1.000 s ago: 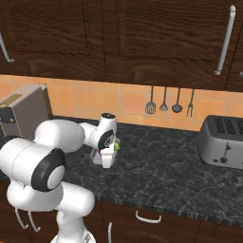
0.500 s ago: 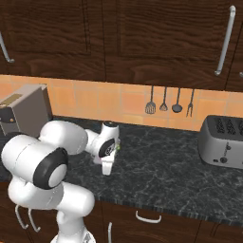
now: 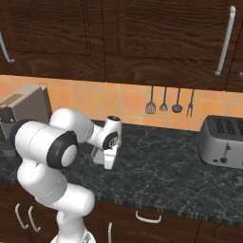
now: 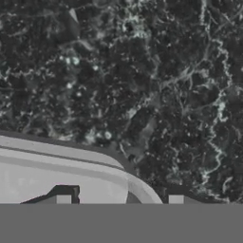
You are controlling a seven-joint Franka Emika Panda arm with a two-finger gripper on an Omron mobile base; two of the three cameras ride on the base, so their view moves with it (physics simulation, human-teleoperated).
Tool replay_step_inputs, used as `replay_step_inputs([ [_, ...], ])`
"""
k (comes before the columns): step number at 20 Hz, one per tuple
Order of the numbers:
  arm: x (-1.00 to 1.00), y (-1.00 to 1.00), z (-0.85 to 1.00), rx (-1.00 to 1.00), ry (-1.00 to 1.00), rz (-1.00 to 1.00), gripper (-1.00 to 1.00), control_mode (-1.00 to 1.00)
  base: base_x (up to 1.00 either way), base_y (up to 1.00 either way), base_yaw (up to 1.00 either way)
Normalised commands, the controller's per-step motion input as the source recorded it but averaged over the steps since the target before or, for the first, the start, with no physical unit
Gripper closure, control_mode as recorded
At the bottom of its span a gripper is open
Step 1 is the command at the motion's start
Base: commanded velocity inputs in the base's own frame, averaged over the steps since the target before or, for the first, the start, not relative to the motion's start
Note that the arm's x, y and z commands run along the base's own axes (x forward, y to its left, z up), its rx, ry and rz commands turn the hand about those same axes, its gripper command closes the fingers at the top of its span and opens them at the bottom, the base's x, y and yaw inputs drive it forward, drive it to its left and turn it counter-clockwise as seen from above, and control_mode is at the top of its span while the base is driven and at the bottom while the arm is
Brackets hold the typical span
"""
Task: Take the meat container that has the chicken drumstick and place it on the second highest rack of the freezer. Then take the vegetable container that has the corn and onion and place it on the highest rack of the freezer.
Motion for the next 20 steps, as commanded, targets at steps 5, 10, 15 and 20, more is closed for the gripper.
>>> replay_step_inputs([
  [5,-0.73,0.0,-0.27,0.0,-0.14,-0.1,1.0,-1.0,0.0,0.0,0.0],
  [10,-0.08,0.0,0.1,0.0,-0.01,-0.1,1.0,-1.0,0.0,0.0,0.0],
  [15,0.0,-0.03,0.63,0.0,0.0,-0.05,1.0,-1.0,0.0,0.0,0.0],
  [20,-0.26,-0.06,0.81,0.0,-0.15,0.0,1.0,-1.0,0.0,0.0,0.0],
])
